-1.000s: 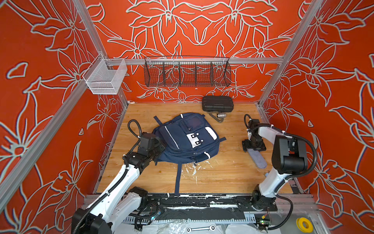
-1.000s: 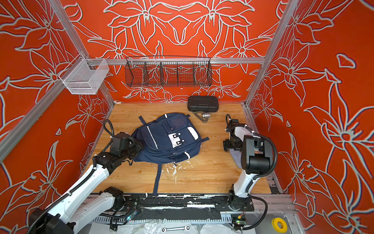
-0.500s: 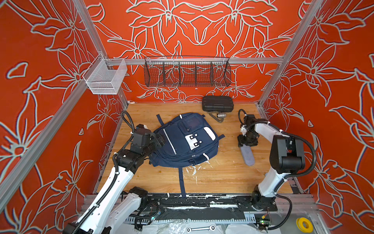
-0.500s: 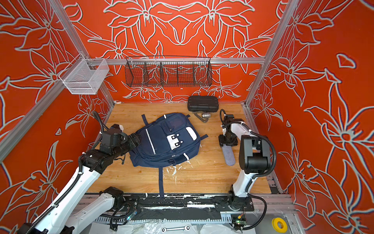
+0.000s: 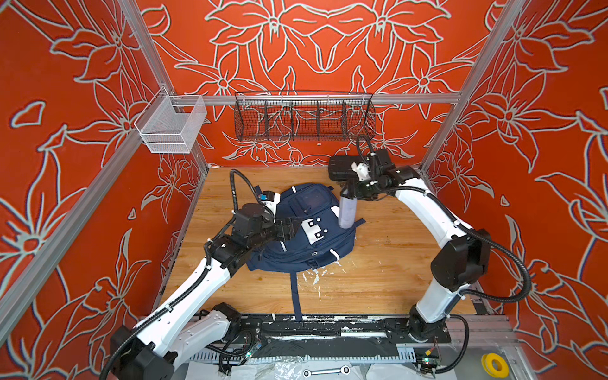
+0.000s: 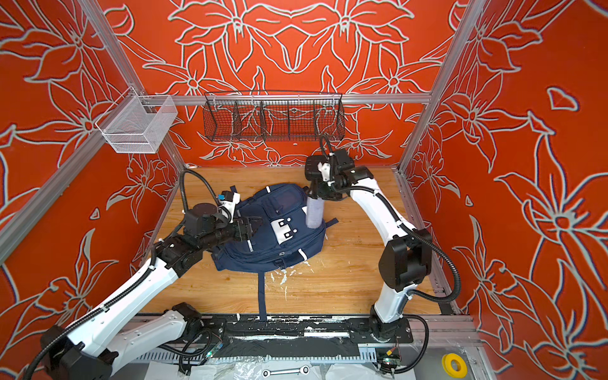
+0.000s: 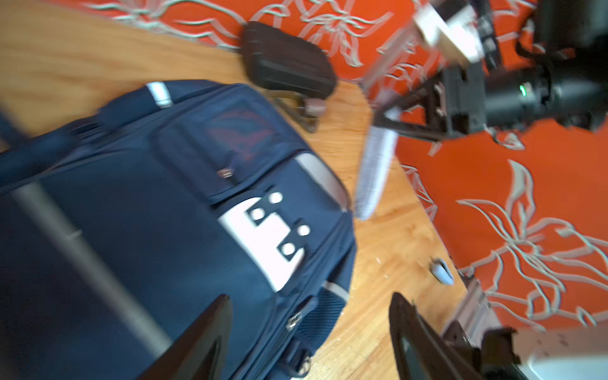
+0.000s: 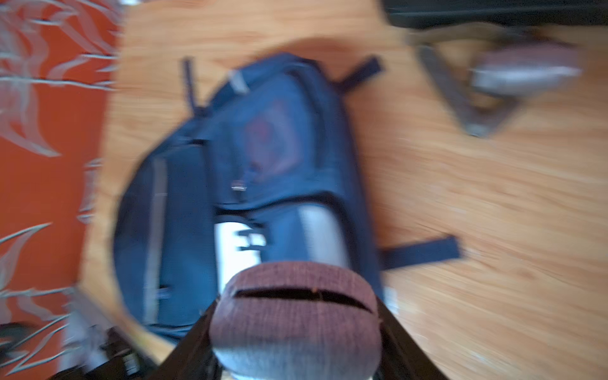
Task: Pack the student bag
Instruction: 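Carry the grey pencil case over the backpack toward the left gripper, then grasp the pencil case with the left gripper while the right gripper releases it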
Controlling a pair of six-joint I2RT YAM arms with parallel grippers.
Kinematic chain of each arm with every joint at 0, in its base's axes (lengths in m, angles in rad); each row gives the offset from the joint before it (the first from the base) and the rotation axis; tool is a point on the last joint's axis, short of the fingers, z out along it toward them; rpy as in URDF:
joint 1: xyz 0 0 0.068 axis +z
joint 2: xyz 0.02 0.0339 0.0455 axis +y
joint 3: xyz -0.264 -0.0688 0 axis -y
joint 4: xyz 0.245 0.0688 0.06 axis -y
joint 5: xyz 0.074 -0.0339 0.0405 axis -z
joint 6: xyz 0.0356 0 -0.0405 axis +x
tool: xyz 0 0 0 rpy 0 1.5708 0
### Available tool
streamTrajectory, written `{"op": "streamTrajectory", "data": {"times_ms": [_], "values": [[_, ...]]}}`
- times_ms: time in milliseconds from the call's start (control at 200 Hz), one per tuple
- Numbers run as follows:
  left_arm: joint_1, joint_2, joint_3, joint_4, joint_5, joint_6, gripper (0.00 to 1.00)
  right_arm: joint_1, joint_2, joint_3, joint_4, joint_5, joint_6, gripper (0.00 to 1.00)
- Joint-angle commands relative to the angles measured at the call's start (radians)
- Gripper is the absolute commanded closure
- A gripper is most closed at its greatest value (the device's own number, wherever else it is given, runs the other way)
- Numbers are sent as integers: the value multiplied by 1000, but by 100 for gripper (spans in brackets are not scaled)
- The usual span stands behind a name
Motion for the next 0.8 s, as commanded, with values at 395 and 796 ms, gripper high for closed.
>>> {"op": "streamTrajectory", "data": {"times_ms": [395,796], "values": [[-15,132,-15,174,-20,126,17,206,190,211,134,-163,252,66],[-4,148,-12,104,-136,103,25,228,214,256,152,-194,265,66]]}}
